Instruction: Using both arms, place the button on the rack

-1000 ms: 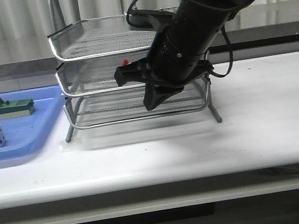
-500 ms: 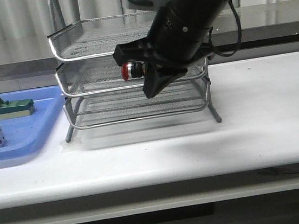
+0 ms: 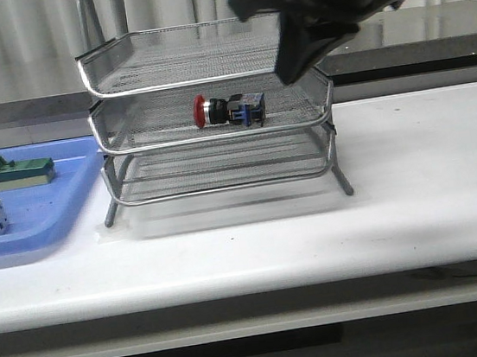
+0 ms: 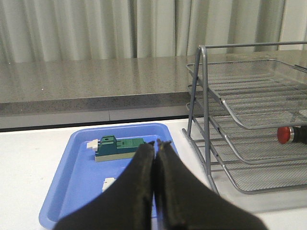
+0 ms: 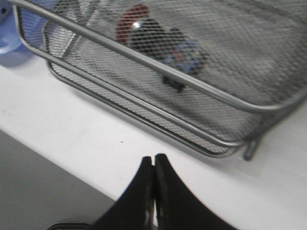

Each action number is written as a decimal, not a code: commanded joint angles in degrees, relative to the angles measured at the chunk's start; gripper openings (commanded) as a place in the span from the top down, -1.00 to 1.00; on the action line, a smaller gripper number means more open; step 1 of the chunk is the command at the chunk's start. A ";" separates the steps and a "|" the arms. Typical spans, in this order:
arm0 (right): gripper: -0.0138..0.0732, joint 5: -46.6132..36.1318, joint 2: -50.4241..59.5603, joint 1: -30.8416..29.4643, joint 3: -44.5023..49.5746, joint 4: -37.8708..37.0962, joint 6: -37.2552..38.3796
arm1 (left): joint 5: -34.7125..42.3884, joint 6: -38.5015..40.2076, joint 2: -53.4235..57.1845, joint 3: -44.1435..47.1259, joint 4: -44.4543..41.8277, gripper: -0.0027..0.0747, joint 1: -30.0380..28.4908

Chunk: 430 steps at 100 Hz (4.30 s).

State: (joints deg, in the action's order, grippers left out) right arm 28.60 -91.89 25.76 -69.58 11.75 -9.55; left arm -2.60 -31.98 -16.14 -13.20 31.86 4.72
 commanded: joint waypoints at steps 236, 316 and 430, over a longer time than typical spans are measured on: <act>0.81 -13.43 68.88 -14.25 43.17 -10.53 10.66 | 3.97 0.47 -0.42 -1.66 0.59 0.98 -0.17; 0.81 -31.03 93.43 -20.27 70.16 -12.47 15.51 | 3.97 0.47 -0.42 -1.66 0.59 0.98 -0.17; 0.81 -30.05 93.48 -20.27 70.16 -12.47 15.45 | 3.87 0.47 -0.42 -1.66 0.59 0.98 -0.17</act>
State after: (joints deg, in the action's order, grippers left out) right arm 2.74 0.65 5.90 1.54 -0.90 5.77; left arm -2.60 -31.98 -16.14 -13.20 31.86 4.72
